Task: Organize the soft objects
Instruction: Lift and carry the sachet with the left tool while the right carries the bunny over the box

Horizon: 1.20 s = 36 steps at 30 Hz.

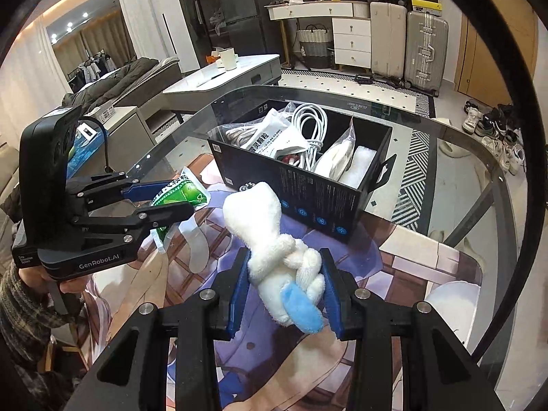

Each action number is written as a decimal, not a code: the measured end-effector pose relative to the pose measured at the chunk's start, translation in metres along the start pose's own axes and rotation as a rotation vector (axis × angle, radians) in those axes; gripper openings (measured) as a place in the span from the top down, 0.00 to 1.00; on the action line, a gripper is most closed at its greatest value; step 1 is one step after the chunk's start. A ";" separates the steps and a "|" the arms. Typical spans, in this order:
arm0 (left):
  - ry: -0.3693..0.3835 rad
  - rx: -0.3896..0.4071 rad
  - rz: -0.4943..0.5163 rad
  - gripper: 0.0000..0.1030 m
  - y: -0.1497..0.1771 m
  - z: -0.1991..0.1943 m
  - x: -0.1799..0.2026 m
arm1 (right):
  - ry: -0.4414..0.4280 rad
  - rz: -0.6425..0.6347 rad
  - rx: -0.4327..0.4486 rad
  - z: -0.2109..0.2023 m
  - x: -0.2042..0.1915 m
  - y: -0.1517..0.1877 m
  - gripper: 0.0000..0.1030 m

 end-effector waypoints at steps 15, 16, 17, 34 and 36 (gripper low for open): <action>0.000 0.034 0.005 0.67 -0.034 -0.007 0.001 | 0.046 0.029 0.041 -0.015 0.024 -0.023 0.62; 0.001 0.036 0.006 0.67 -0.037 -0.007 0.001 | 0.049 0.031 0.045 -0.016 0.026 -0.025 0.62; 0.000 0.038 0.009 0.67 -0.039 -0.007 0.001 | 0.049 0.032 0.047 -0.017 0.028 -0.027 0.62; -0.015 0.069 0.021 0.67 -0.085 -0.005 -0.008 | 0.070 0.059 0.068 -0.013 0.050 -0.051 0.62; -0.017 0.072 0.024 0.67 -0.090 -0.003 -0.008 | 0.068 0.060 0.073 -0.014 0.052 -0.055 0.62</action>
Point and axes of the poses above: each gripper's, at about its wrist camera, not at the fingertips, and z roughly the way its jaws point, x to its right, y to its underside, the point moved 8 cm from there along z, roughly the way its jaws point, and after that the axes turned 3 degrees about -z, right-handed, at the moved point
